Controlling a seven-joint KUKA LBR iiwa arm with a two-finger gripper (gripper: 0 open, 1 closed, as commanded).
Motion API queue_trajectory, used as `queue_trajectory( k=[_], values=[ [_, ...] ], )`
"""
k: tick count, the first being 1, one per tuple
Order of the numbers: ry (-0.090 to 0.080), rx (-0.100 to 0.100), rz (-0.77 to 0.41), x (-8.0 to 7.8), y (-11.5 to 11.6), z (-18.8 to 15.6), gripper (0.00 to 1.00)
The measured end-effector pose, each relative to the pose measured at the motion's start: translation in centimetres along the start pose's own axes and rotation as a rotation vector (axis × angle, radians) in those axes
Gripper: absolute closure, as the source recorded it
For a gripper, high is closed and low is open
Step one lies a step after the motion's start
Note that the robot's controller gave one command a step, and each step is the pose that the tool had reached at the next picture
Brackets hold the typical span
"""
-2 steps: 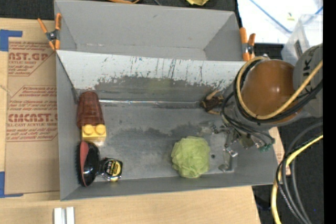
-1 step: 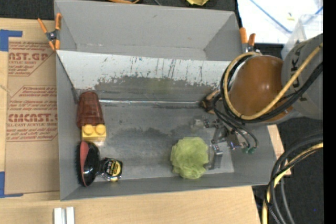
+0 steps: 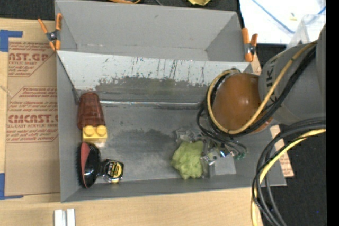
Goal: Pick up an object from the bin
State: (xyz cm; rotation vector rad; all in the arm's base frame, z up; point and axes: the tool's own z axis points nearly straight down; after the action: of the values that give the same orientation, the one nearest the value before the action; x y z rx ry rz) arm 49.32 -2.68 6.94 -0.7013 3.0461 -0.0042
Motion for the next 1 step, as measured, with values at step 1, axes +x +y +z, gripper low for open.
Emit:
queue_trajectory(
  k=[1],
  values=[
    [-0.020,0.011,0.166,0.29,1.51,-0.06,1.00]
  ],
)
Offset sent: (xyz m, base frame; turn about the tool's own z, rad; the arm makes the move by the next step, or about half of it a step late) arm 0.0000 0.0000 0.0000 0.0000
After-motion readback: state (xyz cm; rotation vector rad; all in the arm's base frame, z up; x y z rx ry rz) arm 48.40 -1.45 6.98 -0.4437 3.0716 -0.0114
